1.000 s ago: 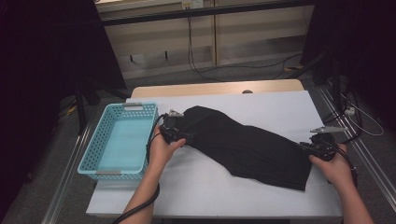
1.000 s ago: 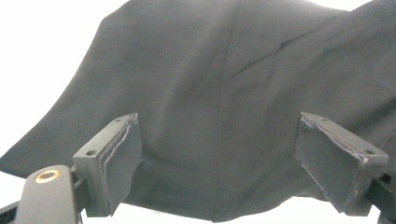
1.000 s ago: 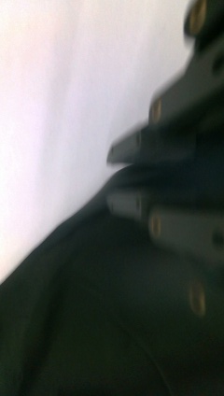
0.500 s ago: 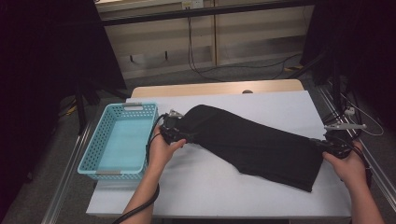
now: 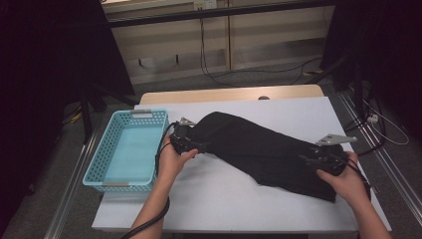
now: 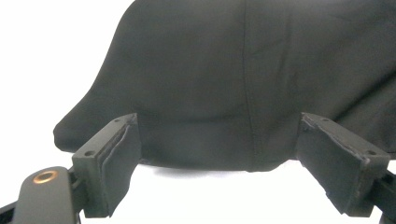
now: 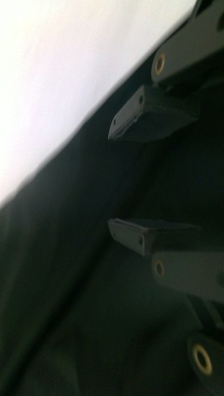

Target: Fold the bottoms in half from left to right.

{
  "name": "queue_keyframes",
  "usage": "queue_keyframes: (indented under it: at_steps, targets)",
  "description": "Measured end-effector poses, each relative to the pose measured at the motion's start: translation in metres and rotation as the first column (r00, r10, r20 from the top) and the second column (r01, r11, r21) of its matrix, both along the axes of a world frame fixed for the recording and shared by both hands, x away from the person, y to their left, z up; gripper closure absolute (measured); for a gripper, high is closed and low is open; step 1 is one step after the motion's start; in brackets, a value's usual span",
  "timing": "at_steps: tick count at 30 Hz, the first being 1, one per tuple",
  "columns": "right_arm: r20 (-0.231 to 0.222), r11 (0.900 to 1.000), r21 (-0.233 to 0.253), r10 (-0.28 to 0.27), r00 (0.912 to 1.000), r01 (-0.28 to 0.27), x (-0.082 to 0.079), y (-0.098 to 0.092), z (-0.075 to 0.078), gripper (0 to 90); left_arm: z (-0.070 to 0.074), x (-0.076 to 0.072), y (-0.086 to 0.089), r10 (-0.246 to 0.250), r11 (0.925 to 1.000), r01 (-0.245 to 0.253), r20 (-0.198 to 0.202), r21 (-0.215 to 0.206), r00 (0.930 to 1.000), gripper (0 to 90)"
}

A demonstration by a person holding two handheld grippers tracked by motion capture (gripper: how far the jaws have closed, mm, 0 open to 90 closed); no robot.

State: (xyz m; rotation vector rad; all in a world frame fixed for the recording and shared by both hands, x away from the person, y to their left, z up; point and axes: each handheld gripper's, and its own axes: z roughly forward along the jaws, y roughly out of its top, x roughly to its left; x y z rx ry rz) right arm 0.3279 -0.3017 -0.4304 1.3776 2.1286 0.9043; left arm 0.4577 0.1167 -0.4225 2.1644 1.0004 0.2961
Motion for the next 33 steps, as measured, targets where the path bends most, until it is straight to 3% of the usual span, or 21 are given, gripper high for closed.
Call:
queue_keyframes:
  at_steps: [7, 13, 16, 21, 25, 28, 29, 33]
  targets:
    - [-0.016, 0.994, 0.064, 0.09, 0.9958, -0.089, -0.003, 0.034, -0.003, 42.0, -0.001, 0.0, 0.001, 0.003, 1.0, -0.003, -0.002, 0.005, 1.0, 14.5]
    - [-0.019, 0.99, 0.076, 0.122, 0.9923, -0.121, -0.004, 0.051, -0.009, 36.1, 0.003, 0.001, 0.006, 0.018, 0.9998, -0.018, 0.007, 0.005, 0.9998, 13.9]
    - [-0.03, 0.984, 0.078, 0.163, 0.9861, -0.161, -0.007, 0.063, -0.012, 36.7, 0.004, 0.001, 0.007, 0.019, 0.9998, -0.019, 0.006, 0.007, 0.9998, 13.7]
    - [-0.028, 0.976, 0.064, 0.208, 0.9776, -0.206, -0.009, 0.08, -0.012, 41.7, 0.003, 0.001, 0.007, 0.019, 0.9998, -0.019, 0.003, 0.011, 0.9998, 13.4]
    - [-0.017, 0.971, 0.084, 0.227, 0.9738, -0.225, -0.011, 0.088, -0.01, 53.4, 0.004, 0.001, 0.007, 0.019, 0.9998, -0.019, 0.002, 0.011, 0.9998, 13.2]
    - [-0.009, 0.962, 0.086, 0.261, 0.9653, -0.259, -0.013, 0.095, -0.009, 60.6, 0.005, 0.002, 0.009, 0.027, 0.9995, -0.028, 0.003, 0.013, 0.9996, 13.0]
    - [-0.007, 0.96, 0.079, 0.27, 0.9627, -0.269, -0.014, 0.098, -0.009, 61.5, 0.005, 0.002, 0.009, 0.044, 0.999, -0.044, 0.007, -0.001, 0.999, 13.0]
    - [-0.002, 0.947, 0.066, 0.316, 0.9488, -0.315, -0.018, 0.11, -0.009, 58.6, 0.008, 0.003, 0.013, 0.042, 0.9991, -0.042, 0.01, 0.009, 0.999, 12.8]
